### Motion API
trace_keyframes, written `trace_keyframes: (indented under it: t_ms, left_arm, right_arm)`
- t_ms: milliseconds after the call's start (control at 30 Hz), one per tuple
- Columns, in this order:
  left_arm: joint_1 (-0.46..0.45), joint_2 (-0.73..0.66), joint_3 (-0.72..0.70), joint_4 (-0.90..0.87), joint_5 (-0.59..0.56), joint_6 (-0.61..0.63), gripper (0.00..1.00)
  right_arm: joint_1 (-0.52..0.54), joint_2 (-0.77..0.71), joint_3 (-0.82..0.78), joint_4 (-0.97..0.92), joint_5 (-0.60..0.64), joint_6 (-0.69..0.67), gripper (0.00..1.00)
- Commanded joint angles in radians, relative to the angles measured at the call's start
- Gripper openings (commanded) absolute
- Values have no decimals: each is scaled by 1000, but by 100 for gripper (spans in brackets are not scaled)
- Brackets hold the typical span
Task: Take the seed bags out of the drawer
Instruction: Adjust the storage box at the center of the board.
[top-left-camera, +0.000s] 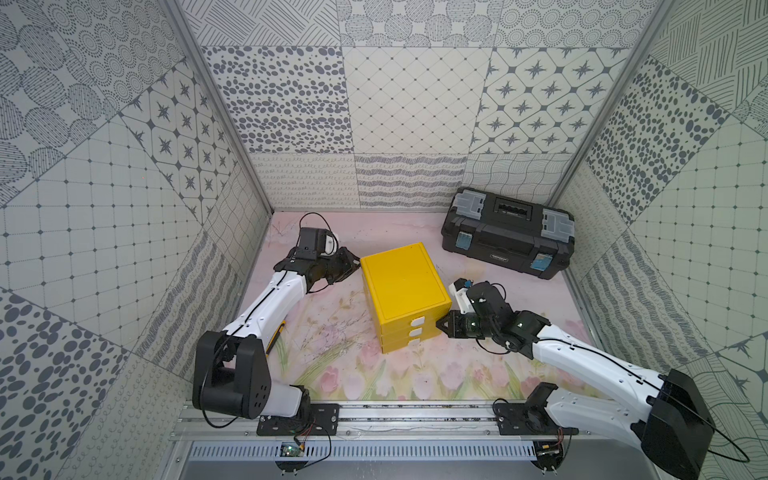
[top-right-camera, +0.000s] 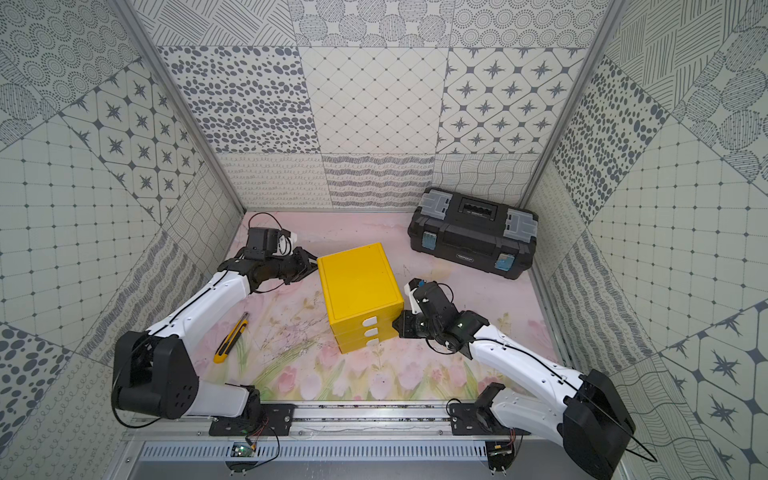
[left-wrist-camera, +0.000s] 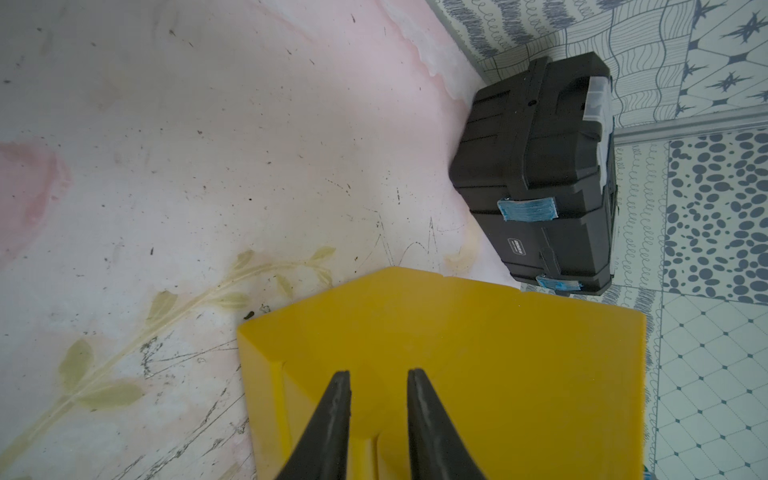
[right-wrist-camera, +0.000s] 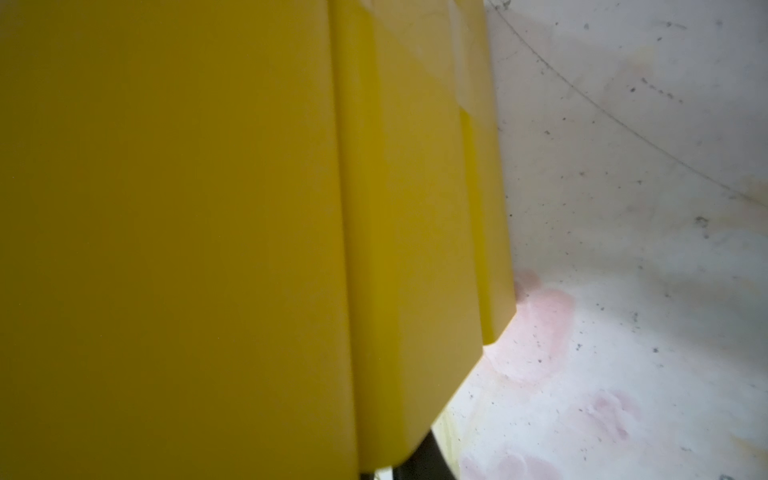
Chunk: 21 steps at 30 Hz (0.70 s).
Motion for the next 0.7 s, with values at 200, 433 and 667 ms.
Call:
trace_keyframes:
  t_ms: [200,433,667]
  left_arm:
    - [-35,-212,-186,31,68,11,27]
    - [-87,-394,-332,28,51,-60,27]
    - [-118,-609,-425,-92,-25,-119,26]
  right_arm:
    - [-94,83,60,14,17,-104,16]
    - [-151,174,115,14,3,-168,24]
    - [-179,321,238,15,-17,-223,29]
